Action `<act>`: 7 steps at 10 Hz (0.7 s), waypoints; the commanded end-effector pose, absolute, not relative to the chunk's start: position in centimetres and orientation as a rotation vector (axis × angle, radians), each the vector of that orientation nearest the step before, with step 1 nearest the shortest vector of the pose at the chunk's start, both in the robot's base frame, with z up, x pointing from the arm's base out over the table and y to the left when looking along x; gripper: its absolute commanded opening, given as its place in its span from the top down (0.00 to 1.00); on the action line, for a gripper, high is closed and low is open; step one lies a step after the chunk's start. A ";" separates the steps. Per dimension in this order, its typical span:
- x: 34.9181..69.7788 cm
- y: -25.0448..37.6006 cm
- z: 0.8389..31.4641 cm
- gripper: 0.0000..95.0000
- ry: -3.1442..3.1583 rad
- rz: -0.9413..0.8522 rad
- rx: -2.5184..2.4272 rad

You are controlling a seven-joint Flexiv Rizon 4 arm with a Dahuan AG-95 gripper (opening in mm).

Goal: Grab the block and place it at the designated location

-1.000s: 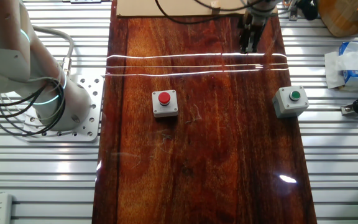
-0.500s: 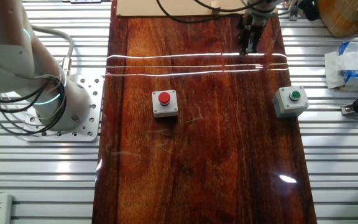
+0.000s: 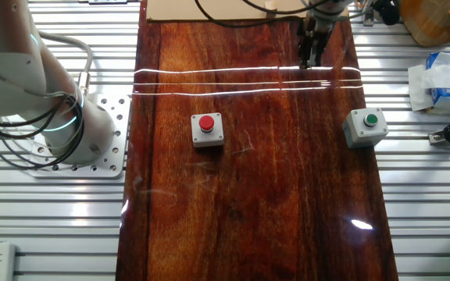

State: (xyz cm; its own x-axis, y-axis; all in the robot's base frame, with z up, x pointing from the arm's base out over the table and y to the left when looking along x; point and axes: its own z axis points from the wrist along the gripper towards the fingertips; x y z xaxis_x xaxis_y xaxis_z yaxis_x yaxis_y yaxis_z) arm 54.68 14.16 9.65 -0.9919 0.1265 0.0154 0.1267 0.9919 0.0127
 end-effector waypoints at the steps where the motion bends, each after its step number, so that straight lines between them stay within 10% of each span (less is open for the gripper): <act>1: 54.6 14.2 9.7 1.00 -3.106 -0.041 -0.091; 7: 54.6 14.2 9.7 1.00 -3.090 -0.047 0.264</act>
State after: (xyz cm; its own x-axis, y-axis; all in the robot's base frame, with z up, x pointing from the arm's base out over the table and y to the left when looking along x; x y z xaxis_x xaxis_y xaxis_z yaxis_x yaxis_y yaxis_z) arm 54.60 14.12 9.70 -0.9891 -0.1431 0.0360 -0.1418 0.9893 0.0350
